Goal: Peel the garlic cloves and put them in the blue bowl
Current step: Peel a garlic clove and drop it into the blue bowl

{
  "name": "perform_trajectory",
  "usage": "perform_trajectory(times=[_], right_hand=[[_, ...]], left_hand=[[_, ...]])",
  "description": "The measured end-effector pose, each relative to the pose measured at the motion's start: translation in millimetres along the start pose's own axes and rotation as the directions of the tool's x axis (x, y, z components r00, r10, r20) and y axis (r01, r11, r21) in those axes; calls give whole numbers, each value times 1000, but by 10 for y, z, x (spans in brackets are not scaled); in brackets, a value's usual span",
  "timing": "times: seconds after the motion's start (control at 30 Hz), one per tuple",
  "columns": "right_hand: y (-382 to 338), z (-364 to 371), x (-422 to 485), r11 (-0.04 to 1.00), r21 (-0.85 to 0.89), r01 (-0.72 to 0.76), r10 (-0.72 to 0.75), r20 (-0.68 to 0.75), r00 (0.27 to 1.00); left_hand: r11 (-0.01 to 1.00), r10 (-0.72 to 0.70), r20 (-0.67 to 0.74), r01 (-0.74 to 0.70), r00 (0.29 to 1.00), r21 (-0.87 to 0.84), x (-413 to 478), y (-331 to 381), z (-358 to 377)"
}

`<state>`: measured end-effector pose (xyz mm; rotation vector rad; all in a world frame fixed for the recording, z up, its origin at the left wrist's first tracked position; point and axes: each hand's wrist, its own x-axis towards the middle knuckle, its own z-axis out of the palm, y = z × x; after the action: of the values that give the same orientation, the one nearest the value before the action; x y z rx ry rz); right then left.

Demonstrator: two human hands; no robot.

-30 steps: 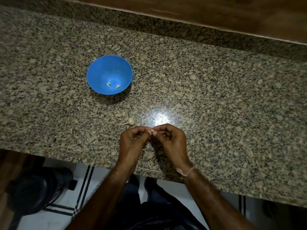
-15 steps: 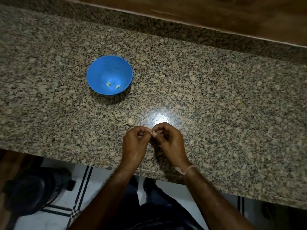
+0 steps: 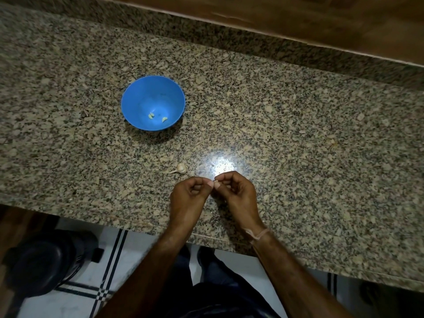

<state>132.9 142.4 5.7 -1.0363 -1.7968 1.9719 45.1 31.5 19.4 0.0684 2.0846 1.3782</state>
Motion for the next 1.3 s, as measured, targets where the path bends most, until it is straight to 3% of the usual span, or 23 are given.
perform_trajectory(times=[0.13, 0.3, 0.63, 0.8, 0.93, 1.03, 1.13, 1.3], right_hand=[[-33, -2, -9, 999, -36, 21, -21, -4, 1000], [-47, 4, -22, 999, -18, 36, -36, -22, 999], [-110, 27, -39, 966, 238, -104, 110, -14, 994], [-87, 34, -19, 949, 278, -146, 153, -1, 988], [-58, 78, -3, 881, 387, -272, 280, 38, 959], [-84, 79, 9, 866, 398, -303, 313, 41, 949], [-113, 56, 8, 880, 376, -290, 303, 24, 953], [-65, 14, 19, 916, 305, -262, 263, 39, 964]], left_hand=[[1000, 19, 7, -19, 1000, 23, 2, 28, -13], [996, -33, 40, 37, 999, -86, 12, 29, -7], [897, -164, 170, 219, 972, -385, -2, 12, -13], [954, -86, 149, 125, 985, -273, 6, 21, 1], [998, 53, 96, -51, 994, -22, -8, 20, 30], [992, 93, 14, -94, 996, 79, -24, 19, 28], [984, 117, -53, -109, 992, 138, -4, 6, 0], [972, 218, -3, -216, 976, 93, -33, 68, 9]])
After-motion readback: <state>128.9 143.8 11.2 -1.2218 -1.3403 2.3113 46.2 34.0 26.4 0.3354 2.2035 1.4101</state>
